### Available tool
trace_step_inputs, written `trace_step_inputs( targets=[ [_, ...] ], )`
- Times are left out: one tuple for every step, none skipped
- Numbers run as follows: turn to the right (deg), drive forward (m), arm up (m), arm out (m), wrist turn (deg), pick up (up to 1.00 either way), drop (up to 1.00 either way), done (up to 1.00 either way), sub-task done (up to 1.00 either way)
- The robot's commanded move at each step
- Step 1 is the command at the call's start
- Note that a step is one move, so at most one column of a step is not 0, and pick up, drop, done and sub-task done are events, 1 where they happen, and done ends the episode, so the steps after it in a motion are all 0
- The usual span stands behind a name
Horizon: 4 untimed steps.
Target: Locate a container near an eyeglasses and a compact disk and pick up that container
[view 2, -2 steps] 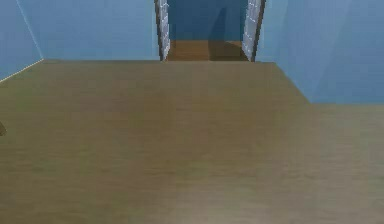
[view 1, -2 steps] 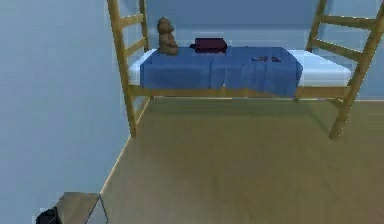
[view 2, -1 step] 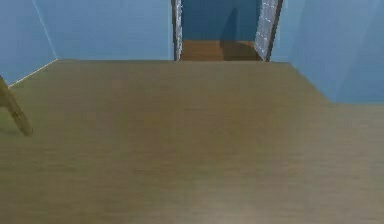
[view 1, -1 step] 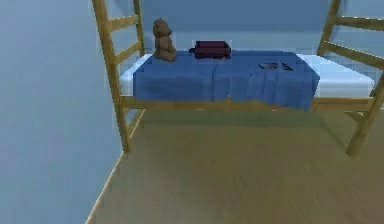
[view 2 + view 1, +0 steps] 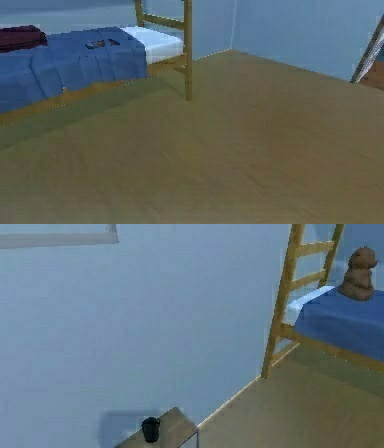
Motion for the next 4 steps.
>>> trace_step_inputs(
  targets=[
    [-45.0, 0.0, 0.0, 0.0, 0.0, 0.0, 0.0, 0.0, 0.0],
    [-45.0, 0.0, 0.0, 0.0, 0.0, 0.0, 0.0, 0.0, 0.0],
    [-12.0, 0.0, 0.0, 0.0, 0.0, 0.0, 0.0, 0.0, 0.0],
    [0.0, 0.0, 0.5, 0.0, 0.0, 0.0, 0.0, 0.0, 0.0]
  ],
)
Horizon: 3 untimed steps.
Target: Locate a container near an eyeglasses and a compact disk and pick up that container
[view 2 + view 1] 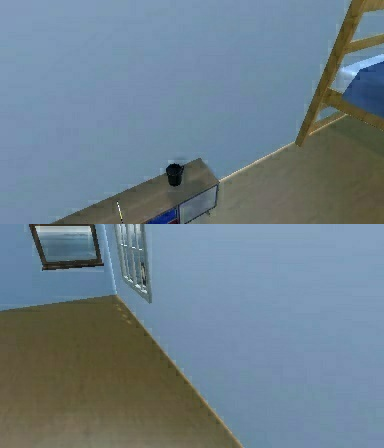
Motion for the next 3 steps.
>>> trace_step_inputs(
  targets=[
    [0.0, 0.0, 0.02, 0.0, 0.0, 0.0, 0.0, 0.0, 0.0],
    [0.0, 0.0, 0.0, 0.44, 0.0, 0.0, 0.0, 0.0, 0.0],
    [0.0, 0.0, 0.0, 0.0, 45.0, 0.0, 0.0, 0.0, 0.0]
  ],
)
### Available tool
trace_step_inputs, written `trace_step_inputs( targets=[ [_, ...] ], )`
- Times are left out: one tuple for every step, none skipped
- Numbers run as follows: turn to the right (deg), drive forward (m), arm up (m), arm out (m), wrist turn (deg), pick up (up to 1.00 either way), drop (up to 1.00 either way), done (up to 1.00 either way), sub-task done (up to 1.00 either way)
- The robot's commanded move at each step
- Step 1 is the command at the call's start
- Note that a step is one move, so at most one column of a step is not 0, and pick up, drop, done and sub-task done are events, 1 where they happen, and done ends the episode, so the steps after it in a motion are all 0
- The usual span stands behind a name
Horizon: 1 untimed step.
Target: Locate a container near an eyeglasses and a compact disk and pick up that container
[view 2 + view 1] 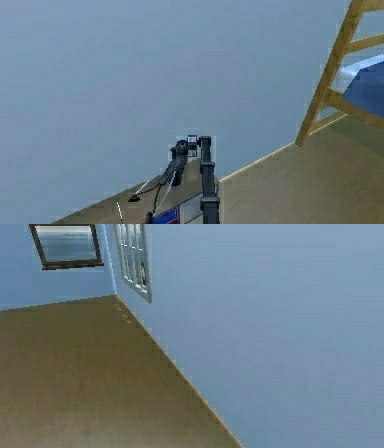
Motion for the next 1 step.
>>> trace_step_inputs(
  targets=[
    [0.0, 0.0, 0.0, 0.0, 45.0, 0.0, 0.0, 0.0, 0.0]
  ],
)
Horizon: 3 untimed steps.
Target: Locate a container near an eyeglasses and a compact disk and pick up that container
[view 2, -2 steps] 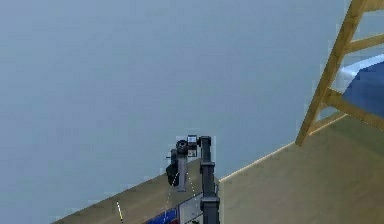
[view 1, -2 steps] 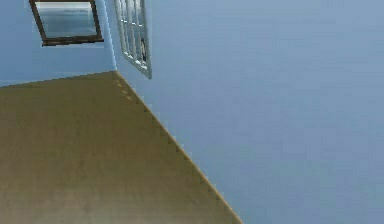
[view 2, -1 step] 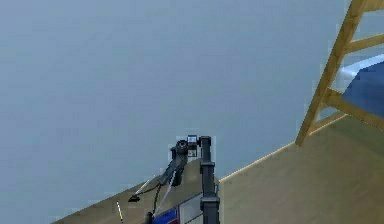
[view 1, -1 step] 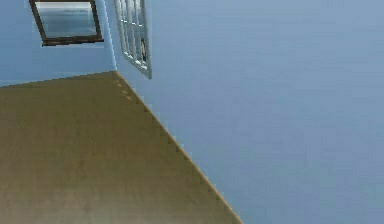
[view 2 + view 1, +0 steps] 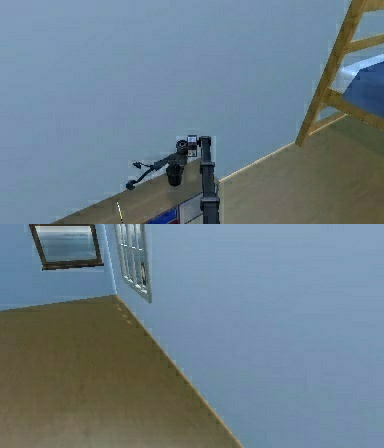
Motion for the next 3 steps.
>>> trace_step_inputs(
  targets=[
    [0.0, 0.0, 0.0, 0.0, 45.0, 0.0, 0.0, 0.0, 0.0],
    [0.0, 0.0, 0.0, 0.0, 21.0, 0.0, 0.0, 0.0, 0.0],
    [0.0, 0.0, -0.3, 0.0, 0.0, 0.0, 0.0, 0.0, 0.0]
  ],
)
